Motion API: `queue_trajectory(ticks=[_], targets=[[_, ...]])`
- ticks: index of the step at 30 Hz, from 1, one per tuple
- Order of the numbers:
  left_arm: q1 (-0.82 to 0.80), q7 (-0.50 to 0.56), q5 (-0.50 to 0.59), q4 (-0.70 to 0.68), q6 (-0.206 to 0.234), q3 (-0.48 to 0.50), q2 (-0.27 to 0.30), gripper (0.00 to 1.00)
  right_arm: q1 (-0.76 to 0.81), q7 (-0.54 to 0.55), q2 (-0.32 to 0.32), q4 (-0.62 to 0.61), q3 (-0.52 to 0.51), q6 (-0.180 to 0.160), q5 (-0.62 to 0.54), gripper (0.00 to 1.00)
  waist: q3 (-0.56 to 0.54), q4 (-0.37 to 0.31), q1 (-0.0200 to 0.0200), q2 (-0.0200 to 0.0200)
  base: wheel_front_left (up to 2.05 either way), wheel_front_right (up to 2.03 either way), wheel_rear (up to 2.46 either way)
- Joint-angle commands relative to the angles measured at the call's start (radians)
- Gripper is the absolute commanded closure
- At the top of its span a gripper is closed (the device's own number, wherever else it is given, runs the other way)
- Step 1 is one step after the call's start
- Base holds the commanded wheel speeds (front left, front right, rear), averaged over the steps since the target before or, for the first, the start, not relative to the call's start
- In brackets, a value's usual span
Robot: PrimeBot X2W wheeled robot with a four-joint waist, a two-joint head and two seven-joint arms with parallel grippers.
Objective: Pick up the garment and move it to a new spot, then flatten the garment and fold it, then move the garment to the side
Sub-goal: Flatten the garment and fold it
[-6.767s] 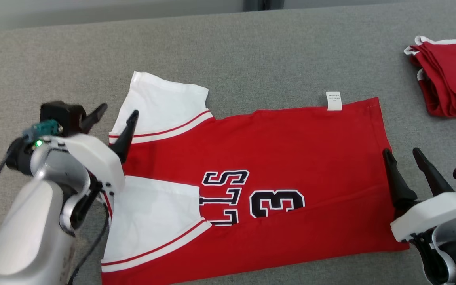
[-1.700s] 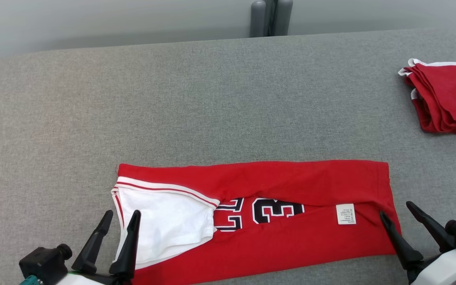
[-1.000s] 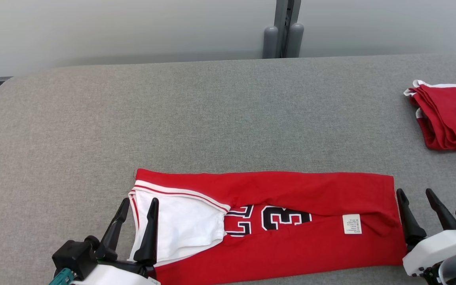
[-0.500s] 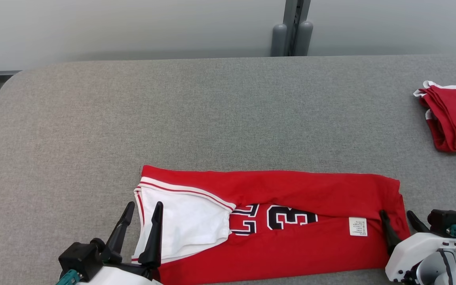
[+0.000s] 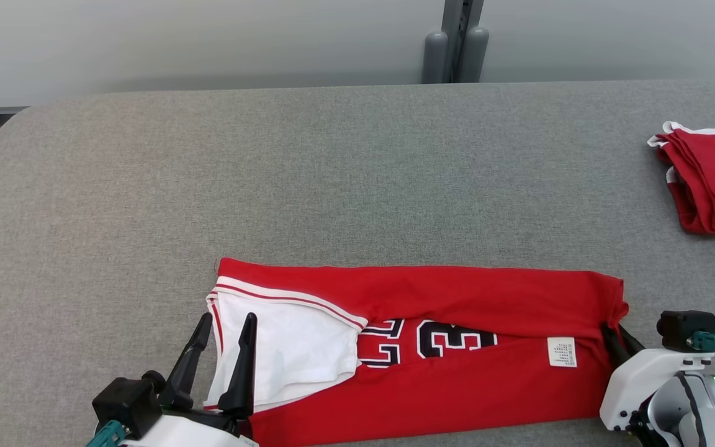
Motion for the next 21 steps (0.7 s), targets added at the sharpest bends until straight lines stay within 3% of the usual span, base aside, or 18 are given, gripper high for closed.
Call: queue_trajectory(ticks=[1, 7, 17, 21], targets=[[-0.018, -0.006, 0.005, 0.002, -0.003, 0.005, -0.001, 0.0, 0.0, 0.016, -0.02, 0.004, -0.002, -0.003, 0.014, 1.0, 0.001, -0.002, 0.0, 0.0, 0.0, 0.0, 0.0], [-0.021, -0.006, 0.007, 0.004, -0.005, 0.007, 0.0, 0.0, -0.012, 0.051, -0.056, -0.056, 0.02, -0.003, 0.081, 1.0, 0.006, -0.014, 0.0, 0.0, 0.0, 0.0, 0.0], [-0.021, -0.007, 0.011, -0.002, -0.004, 0.006, 0.003, 0.0, 0.037, 0.148, -0.195, -0.219, -0.033, -0.002, 0.183, 1.0, 0.015, -0.054, 0.0, 0.0, 0.0, 0.0, 0.0], [-0.026, -0.007, 0.014, 0.0, -0.004, 0.003, 0.005, 0.0, 0.048, 0.193, -0.185, -0.293, -0.039, -0.002, 0.249, 1.0, 0.018, -0.077, 0.0, 0.0, 0.0, 0.0, 0.0]])
